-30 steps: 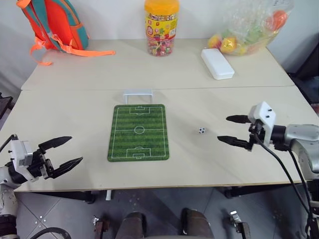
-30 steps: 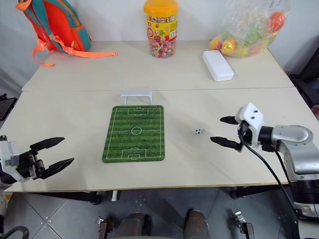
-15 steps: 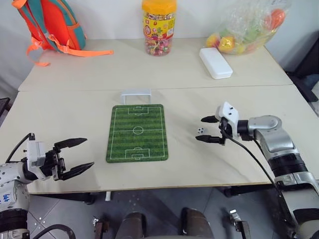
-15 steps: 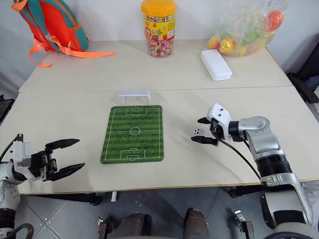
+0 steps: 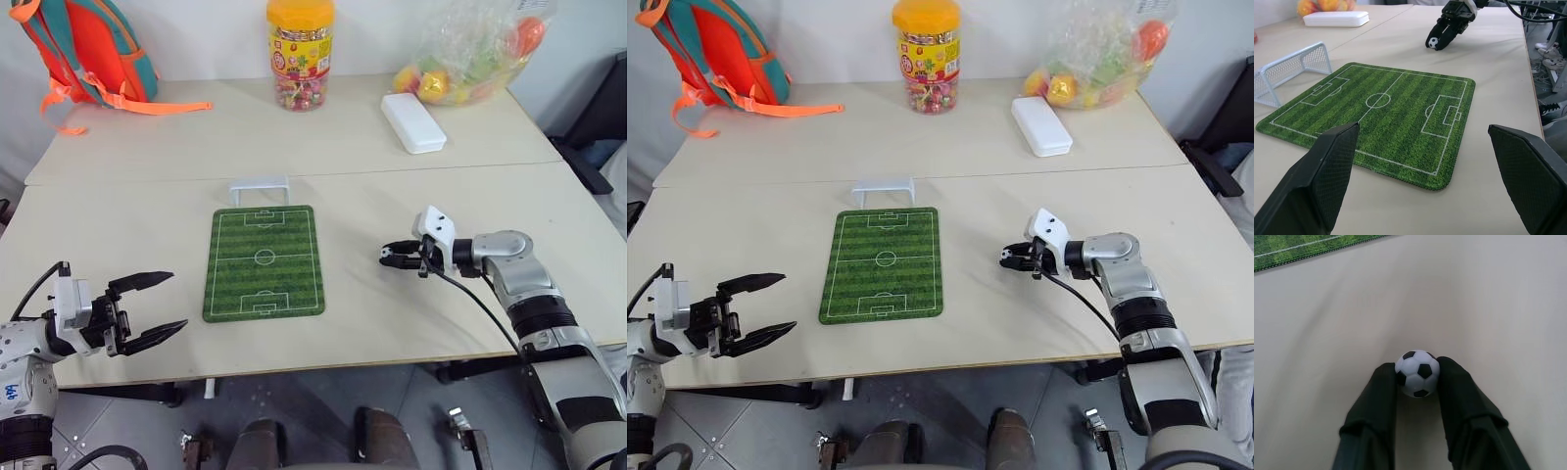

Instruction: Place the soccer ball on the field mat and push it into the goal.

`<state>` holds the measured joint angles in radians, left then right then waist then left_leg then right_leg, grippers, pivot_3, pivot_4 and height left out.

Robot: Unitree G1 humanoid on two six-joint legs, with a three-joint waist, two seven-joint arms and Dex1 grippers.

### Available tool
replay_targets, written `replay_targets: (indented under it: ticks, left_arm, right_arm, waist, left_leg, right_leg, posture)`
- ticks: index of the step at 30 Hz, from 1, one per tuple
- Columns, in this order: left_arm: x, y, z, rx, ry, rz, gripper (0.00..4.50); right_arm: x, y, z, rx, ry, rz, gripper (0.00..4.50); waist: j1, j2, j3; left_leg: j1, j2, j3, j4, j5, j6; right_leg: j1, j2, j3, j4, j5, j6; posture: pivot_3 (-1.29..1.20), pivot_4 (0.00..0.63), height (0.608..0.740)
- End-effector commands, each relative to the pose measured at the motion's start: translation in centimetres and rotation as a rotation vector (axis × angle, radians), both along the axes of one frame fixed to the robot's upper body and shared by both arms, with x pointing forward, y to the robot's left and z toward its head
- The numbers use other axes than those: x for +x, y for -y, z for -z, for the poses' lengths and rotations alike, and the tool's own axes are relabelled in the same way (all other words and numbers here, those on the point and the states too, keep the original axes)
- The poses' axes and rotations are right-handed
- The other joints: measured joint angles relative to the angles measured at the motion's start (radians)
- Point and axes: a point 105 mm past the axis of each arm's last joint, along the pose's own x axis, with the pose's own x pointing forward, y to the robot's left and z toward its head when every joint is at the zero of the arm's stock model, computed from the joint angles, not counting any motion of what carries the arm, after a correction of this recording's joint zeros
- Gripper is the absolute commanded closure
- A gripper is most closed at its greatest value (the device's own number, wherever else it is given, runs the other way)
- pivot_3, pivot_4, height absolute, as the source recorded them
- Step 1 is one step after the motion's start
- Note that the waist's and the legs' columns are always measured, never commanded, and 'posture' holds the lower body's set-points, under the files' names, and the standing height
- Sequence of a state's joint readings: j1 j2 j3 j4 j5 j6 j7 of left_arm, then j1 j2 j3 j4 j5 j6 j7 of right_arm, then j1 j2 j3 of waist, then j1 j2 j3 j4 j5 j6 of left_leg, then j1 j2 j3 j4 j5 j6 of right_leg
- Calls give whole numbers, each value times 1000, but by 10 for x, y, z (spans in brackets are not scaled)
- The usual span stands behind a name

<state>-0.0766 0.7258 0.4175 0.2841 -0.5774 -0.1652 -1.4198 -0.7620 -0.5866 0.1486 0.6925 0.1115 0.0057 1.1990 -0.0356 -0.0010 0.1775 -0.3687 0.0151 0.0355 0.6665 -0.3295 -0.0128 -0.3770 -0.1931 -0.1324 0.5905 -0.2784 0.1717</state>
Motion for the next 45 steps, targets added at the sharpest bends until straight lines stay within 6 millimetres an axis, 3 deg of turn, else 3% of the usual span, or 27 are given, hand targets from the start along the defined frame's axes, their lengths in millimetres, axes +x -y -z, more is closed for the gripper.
replay_targets:
  ticks: [1,3,5,10,13,15,18,21,28,45]
  left_arm:
    - [0,1,-8,-1,45,-4,0]
    - [0,2,-8,-4,47,-4,0]
    - [-3,2,-7,-6,47,0,0]
    - [-16,-1,4,12,10,26,0]
    - [-24,-9,13,32,-18,14,0]
    - [-26,-10,15,33,-20,7,0]
    - [-31,-8,27,30,-14,-8,0]
    - [-29,-5,31,21,27,-28,0]
    - [-24,1,29,-10,57,-19,0]
    - [-22,1,23,-2,41,31,0]
  right_arm:
    - [2,4,-5,-3,22,17,3652]
    - [1,2,-10,0,41,2,3652]
    - [-3,-12,-30,41,98,-45,3652]
    - [-26,-61,-54,46,96,-189,3652]
    - [-57,-114,-56,31,62,-367,3652]
    - [-66,-129,-57,33,64,-411,3652]
    - [-79,-180,-44,0,45,-461,3652]
    - [-85,-202,-36,-22,54,-487,3652]
    - [-83,-227,-23,-50,55,-486,3652]
    - [-83,-223,0,-100,22,-520,3652]
  waist:
    - [0,0,0]
    - [1,0,0]
    - [1,0,0]
    - [-1,1,1]
    - [5,1,1]
    - [6,1,1]
    - [3,1,0]
    - [2,0,0]
    - [4,-2,-1]
    - [-21,-2,-1]
  left_leg:
    - [0,0,0,0,0,0]
    - [0,0,0,0,0,0]
    - [0,0,0,0,0,0]
    - [-1,1,1,-1,0,-1]
    - [-1,1,1,-1,-1,-1]
    - [-2,1,1,-1,-1,-1]
    - [-2,3,2,-1,-2,-2]
    - [-2,4,4,-1,-2,-2]
    - [-3,5,4,0,-2,-3]
    - [-3,10,13,-1,-3,-4]
  right_leg:
    - [0,0,0,0,0,0]
    - [0,0,0,0,0,0]
    - [0,0,0,0,0,0]
    - [-2,1,0,0,0,0]
    - [-2,2,0,0,0,0]
    - [-3,2,1,0,0,0]
    - [-6,4,1,1,0,-1]
    - [-8,4,2,3,1,-1]
    - [-8,5,1,3,1,-2]
    - [-15,8,1,5,2,-4]
  posture:
    - [0,150,740]
    - [0,150,740]
    - [0,150,740]
    - [0,150,740]
    - [0,150,740]
    - [0,150,740]
    - [0,150,740]
    - [0,150,740]
    - [0,150,740]
    - [0,150,740]
